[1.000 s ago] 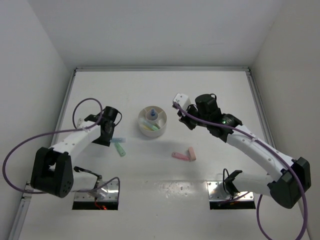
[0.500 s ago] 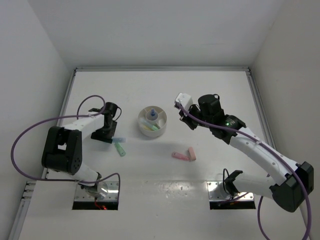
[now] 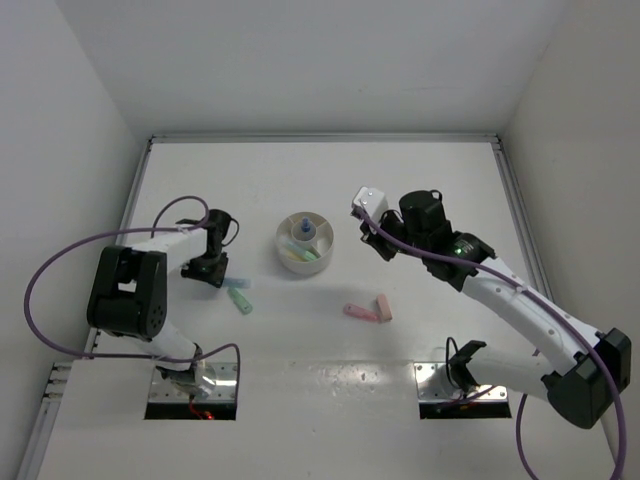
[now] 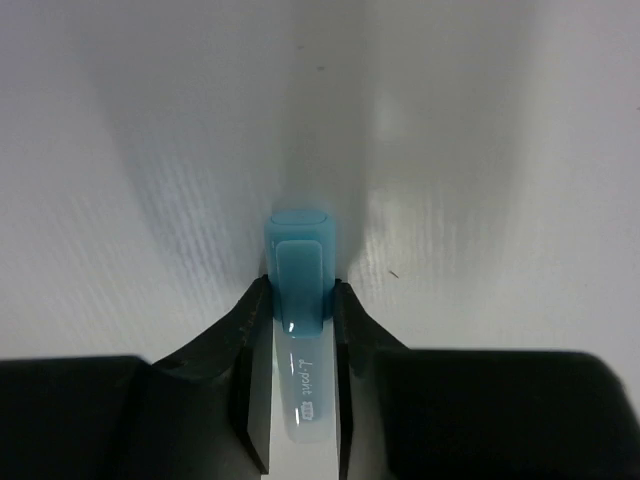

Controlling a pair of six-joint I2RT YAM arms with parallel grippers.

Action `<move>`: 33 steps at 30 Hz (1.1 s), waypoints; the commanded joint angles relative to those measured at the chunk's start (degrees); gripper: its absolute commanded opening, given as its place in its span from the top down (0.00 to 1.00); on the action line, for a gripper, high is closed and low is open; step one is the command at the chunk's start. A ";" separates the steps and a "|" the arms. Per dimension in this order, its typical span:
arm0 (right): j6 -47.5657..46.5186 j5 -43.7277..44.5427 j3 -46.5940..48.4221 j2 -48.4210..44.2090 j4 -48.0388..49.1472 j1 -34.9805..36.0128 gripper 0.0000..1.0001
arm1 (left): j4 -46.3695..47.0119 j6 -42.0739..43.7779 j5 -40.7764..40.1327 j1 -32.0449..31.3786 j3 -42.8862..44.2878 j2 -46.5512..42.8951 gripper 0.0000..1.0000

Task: Sort the stationery into containers
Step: Pick up the pen from the center of the board, then place the pen in the storage box.

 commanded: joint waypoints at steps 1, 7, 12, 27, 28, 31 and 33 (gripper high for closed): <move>-0.52 -0.74 -0.30 -1.10 1.42 -0.15 1.00 | 0.86 0.08 1.15 1.11 -0.84 2.99 0.82; -0.52 -0.22 -0.30 -1.10 1.42 -0.15 1.00 | 2.01 3.16 1.68 0.50 -0.14 1.51 1.00; -0.52 -0.22 -0.30 -1.10 1.42 -0.15 1.00 | 3.04 11.55 -3.41 -2.57 4.87 -7.98 1.00; -0.52 0.84 -0.30 2.85 1.42 -0.15 1.00 | 27.30 43.31 -18.80 -34.29 8.84 -20.65 1.00; -0.52 0.84 -0.30 2.85 1.42 -0.15 1.00 | 31.67 47.94 -19.67 -35.79 8.31 -20.65 1.00; -1.04 0.84 -0.30 3.38 1.42 -0.15 1.00 | 40.90 55.51 -20.55 -40.71 5.50 -21.88 1.00; -1.04 0.84 -0.83 3.38 1.42 -0.15 1.00 | 45.32 59.75 -21.16 -43.08 3.92 -21.88 1.00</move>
